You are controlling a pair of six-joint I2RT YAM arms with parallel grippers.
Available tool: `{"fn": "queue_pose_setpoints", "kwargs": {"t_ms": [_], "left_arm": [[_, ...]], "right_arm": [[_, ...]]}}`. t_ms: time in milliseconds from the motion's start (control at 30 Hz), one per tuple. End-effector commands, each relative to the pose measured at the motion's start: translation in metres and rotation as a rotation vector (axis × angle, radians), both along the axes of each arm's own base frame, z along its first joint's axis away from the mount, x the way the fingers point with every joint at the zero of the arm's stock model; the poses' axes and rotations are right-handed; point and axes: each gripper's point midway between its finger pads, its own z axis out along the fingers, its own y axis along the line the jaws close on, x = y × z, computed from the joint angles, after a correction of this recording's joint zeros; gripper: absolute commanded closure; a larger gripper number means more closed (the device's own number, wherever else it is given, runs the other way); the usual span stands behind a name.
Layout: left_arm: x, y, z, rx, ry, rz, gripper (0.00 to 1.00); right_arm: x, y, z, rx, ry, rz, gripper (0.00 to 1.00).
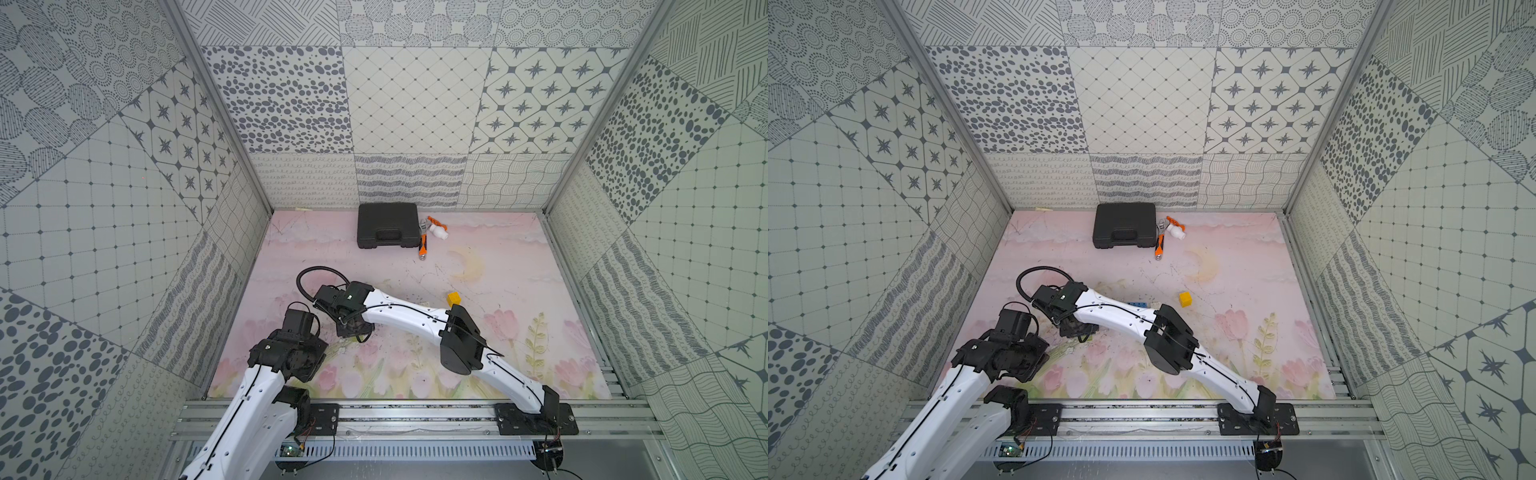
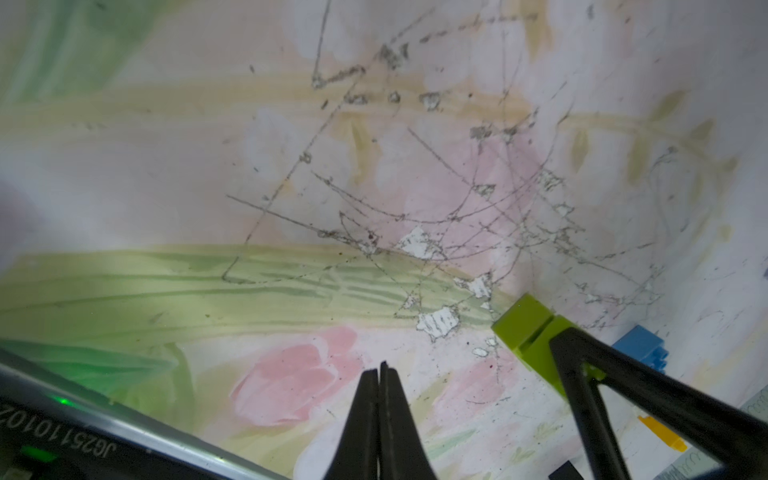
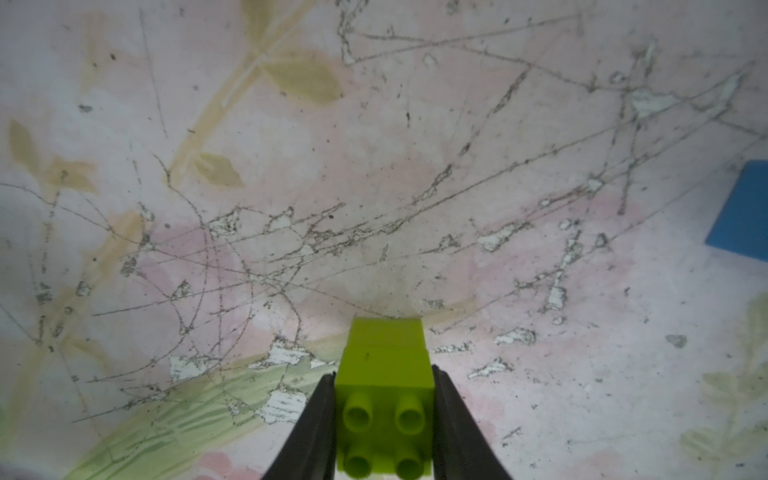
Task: Assemble the number 4 with lego
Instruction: Assemble the lego brick with the lego brick.
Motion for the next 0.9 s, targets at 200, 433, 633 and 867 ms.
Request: {"fn": "queue_pose_setpoints", "kwargs": {"t_ms": [200, 433, 633, 867], "left_arm": [[0.032, -0.050, -0.027, -0.249, -0.049, -0.111, 1.00], [0.024, -0.031, -0.019, -0.153, -0.052, -0.072, 1.00], [0.012, -0.026, -0.028, -0.128, 0.010, -0.066, 1.00], [0.010, -0.026, -0.028, -0.126, 0.016, -0.069, 1.00]], "right_arm": [[0.008, -0.007, 0.027, 0.048, -0.066, -0.018, 0.85], [0.003, -0.013, 0.008, 0.000, -0.010, -0.024, 0.85], [-0.007, -0.011, -0.004, -0.002, 0.040, -0.036, 0.86], [-0.012, -0.010, -0.013, -0.025, 0.072, -0.066, 0.88]]}}
